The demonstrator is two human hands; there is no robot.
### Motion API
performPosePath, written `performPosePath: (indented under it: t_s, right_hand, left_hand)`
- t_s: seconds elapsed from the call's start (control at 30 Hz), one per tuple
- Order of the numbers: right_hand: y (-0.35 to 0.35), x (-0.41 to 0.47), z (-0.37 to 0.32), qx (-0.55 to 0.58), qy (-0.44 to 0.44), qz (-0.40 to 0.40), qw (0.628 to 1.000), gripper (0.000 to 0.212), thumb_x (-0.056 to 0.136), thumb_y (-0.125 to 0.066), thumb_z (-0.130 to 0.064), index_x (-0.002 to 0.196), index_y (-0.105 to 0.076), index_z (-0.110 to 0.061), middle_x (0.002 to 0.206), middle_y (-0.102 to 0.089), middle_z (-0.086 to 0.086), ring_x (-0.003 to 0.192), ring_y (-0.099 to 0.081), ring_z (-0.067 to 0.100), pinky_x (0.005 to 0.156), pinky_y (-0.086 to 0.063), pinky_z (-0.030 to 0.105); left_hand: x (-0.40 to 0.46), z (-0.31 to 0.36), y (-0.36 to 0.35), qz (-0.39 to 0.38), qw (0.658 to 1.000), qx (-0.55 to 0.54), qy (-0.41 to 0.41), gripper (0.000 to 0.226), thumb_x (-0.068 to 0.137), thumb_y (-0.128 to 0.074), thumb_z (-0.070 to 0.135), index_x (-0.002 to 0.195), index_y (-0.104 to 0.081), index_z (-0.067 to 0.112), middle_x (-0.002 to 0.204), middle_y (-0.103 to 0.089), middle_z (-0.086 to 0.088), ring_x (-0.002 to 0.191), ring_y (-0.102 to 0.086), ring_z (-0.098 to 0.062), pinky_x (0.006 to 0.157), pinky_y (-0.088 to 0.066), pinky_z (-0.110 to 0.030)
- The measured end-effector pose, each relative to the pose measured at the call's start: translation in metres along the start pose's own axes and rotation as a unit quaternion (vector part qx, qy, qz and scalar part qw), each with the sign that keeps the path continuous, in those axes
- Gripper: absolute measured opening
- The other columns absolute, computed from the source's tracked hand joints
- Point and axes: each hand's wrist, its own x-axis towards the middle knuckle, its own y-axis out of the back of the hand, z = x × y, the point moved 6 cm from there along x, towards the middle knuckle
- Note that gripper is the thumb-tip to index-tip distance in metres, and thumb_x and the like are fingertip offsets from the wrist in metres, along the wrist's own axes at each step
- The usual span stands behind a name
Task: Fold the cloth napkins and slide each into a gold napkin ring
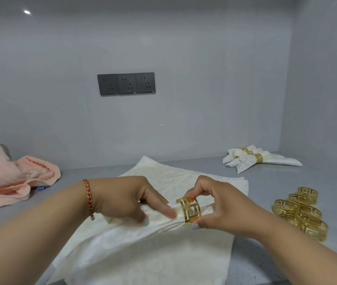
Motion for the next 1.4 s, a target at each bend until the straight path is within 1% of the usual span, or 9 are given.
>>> performPosePath:
  t_s: [0.2,0.3,0.43,0.6,0.8,0.9,0.97,1.2,1.4]
  right_hand:
    - [0.007,0.001,0.000,0.017,0.000,0.011,1.000,0.045,0.062,-0.088,-0.030,0.092,-0.055,-0.034,0.104,-0.065,-0.025,0.106,-0.052,-0.017,0.093,-0.043,0.016]
    - [0.003,0.002,-0.002,0.024,0.006,0.008,1.000,0.045,0.062,-0.088,-0.028,0.092,-0.055,-0.033,0.103,-0.066,-0.026,0.105,-0.053,-0.017,0.091,-0.042,0.013]
    - [-0.007,0.005,-0.005,0.028,0.013,0.007,1.000,0.045,0.063,-0.088,-0.028,0.095,-0.056,-0.033,0.102,-0.065,-0.026,0.102,-0.051,-0.018,0.086,-0.042,0.008]
    - [-0.007,0.006,0.002,0.072,0.017,0.037,0.997,0.049,0.062,-0.089,-0.025,0.099,-0.057,-0.031,0.098,-0.065,-0.030,0.097,-0.057,-0.009,0.083,-0.040,0.008]
    - [-0.016,0.010,0.010,0.101,0.016,0.015,0.995,0.049,0.062,-0.089,-0.023,0.100,-0.060,-0.032,0.101,-0.069,-0.021,0.095,-0.063,-0.001,0.084,-0.048,0.016]
    - [-0.014,0.011,0.019,0.206,-0.030,0.036,0.977,0.029,0.076,-0.075,-0.046,0.095,-0.063,-0.028,0.092,-0.070,-0.016,0.086,-0.063,0.007,0.080,-0.049,0.024]
    - [-0.015,0.012,0.023,0.202,-0.069,0.051,0.976,0.046,0.081,-0.056,-0.060,0.087,-0.063,-0.016,0.075,-0.059,-0.011,0.073,-0.052,0.008,0.070,-0.039,0.022]
    - [-0.035,0.012,0.028,0.184,-0.083,0.083,0.976,0.028,0.097,-0.051,-0.029,0.089,-0.061,-0.004,0.073,-0.052,-0.004,0.058,-0.041,-0.001,0.052,-0.031,0.012]
    - [-0.031,0.013,0.036,0.268,-0.120,0.142,0.945,0.024,0.095,-0.055,-0.022,0.074,-0.057,-0.012,0.065,-0.052,-0.007,0.063,-0.044,0.004,0.061,-0.035,0.020]
  left_hand:
    - [0.002,-0.006,0.004,0.065,0.996,-0.054,0.018,0.046,0.085,-0.063,-0.008,0.117,-0.069,0.025,0.123,-0.066,0.010,0.057,-0.054,0.013,0.051,-0.037,-0.002]
    - [0.001,-0.006,0.002,0.067,0.994,-0.078,0.024,0.043,0.084,-0.065,-0.007,0.112,-0.072,0.026,0.118,-0.069,0.007,0.068,-0.062,0.010,0.060,-0.042,-0.005]
    - [0.004,-0.013,-0.001,0.082,0.991,-0.102,0.018,0.043,0.075,-0.071,0.014,0.101,-0.072,0.048,0.117,-0.069,-0.007,0.112,-0.059,-0.037,0.098,-0.048,-0.048]
    - [0.001,-0.022,-0.004,0.099,0.983,-0.153,0.018,0.043,0.075,-0.070,0.013,0.108,-0.072,0.041,0.119,-0.070,0.001,0.122,-0.055,-0.035,0.105,-0.039,-0.059]
    - [0.005,-0.026,-0.005,0.116,0.981,-0.155,0.008,0.041,0.075,-0.070,0.013,0.106,-0.073,0.040,0.118,-0.070,-0.003,0.120,-0.057,-0.035,0.103,-0.041,-0.058]
    - [0.003,-0.028,-0.001,0.139,0.977,-0.163,-0.001,0.044,0.077,-0.070,0.005,0.107,-0.073,0.037,0.118,-0.070,0.007,0.118,-0.061,-0.018,0.107,-0.042,-0.049]
    - [0.003,-0.030,0.001,0.155,0.975,-0.161,0.000,0.043,0.076,-0.070,0.008,0.107,-0.073,0.037,0.118,-0.069,0.010,0.117,-0.062,-0.020,0.105,-0.043,-0.052]
    - [0.001,-0.037,0.002,0.181,0.968,-0.173,-0.001,0.042,0.076,-0.072,0.001,0.099,-0.076,0.036,0.110,-0.073,0.006,0.111,-0.065,-0.017,0.104,-0.046,-0.044]
    - [0.004,-0.048,0.003,0.175,0.963,-0.205,0.007,0.036,0.069,-0.074,0.012,0.093,-0.062,0.036,0.102,-0.067,-0.001,0.092,-0.060,-0.019,0.080,-0.047,-0.031]
